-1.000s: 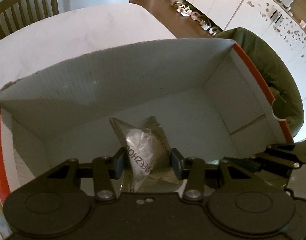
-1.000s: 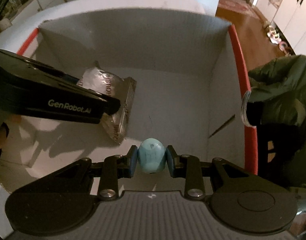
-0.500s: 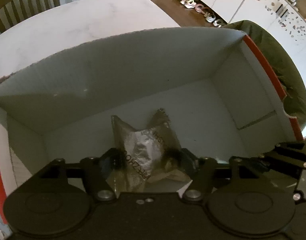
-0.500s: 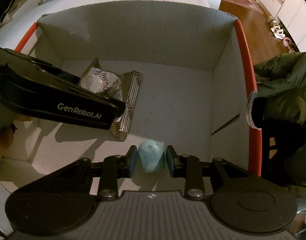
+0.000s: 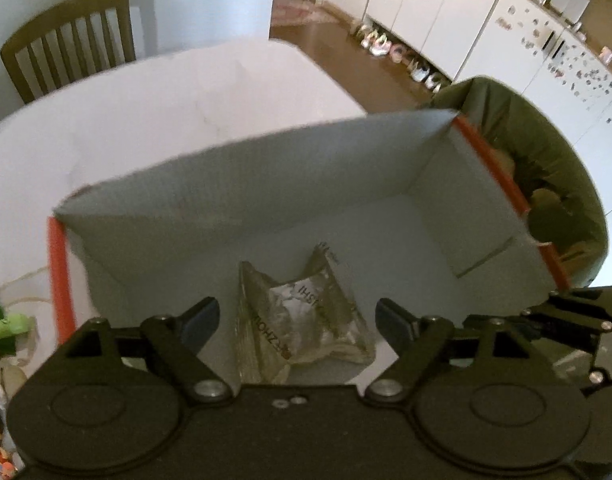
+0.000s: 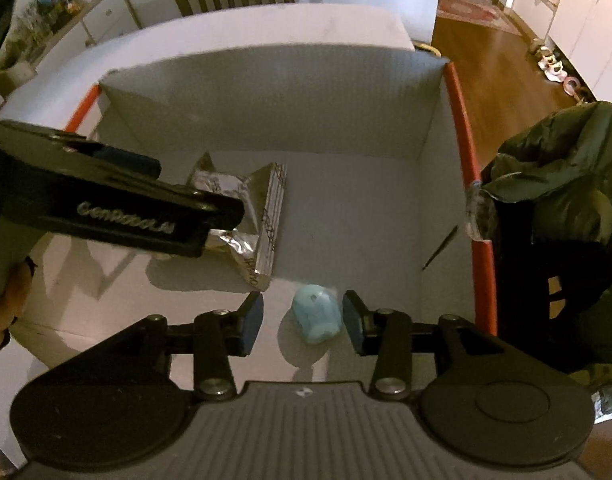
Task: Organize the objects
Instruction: 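Open left gripper to drop the foil bag while right gripper releases the teal ball, then withdraw both grippers from the box back toward the pile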
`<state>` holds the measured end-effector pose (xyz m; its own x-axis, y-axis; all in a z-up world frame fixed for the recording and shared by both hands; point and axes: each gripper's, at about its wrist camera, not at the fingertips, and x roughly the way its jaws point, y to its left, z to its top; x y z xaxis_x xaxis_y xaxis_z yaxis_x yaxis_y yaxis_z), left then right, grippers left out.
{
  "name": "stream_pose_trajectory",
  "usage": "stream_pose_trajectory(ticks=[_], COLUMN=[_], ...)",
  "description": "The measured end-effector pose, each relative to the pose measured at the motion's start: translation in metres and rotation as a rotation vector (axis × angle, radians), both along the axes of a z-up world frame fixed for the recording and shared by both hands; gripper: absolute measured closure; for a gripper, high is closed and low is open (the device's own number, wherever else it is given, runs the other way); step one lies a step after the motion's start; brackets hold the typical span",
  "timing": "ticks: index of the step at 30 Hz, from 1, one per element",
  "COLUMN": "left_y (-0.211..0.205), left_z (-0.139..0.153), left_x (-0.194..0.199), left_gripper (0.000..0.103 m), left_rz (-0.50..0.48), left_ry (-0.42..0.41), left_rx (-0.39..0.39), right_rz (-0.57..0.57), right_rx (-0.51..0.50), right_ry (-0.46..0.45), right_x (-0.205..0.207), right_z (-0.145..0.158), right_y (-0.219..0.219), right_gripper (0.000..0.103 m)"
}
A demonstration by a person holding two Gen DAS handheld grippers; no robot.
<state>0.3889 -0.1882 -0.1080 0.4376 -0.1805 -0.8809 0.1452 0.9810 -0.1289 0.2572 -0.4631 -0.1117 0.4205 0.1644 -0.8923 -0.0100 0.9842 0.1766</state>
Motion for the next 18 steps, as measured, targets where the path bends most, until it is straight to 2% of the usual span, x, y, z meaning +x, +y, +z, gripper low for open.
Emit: stream_pose_trajectory(ticks=[3, 6, 18], left_y=[0.001, 0.003, 0.023], left_z=[0.017, 0.034, 0.081], left_x=[-0.012, -0.026, -0.083], left_gripper=[0.019, 0.019, 0.018], left_rz=[0.0, -0.001, -0.008], left_ry=[-0.043, -0.087, -0.224], left_rx=[-0.015, -0.025, -0.042], right_rz=[-0.005, -0.012, -0.026], right_rx=[0.001, 0.005, 0.016], right_ry=[-0.038, -0.073, -0.194], right_x=[-0.005, -0.013, -0.036], right_z=[0.009, 0.018, 0.061], right_y=[0.001, 0.005, 0.024], right_gripper=[0.06, 0.054, 0.053])
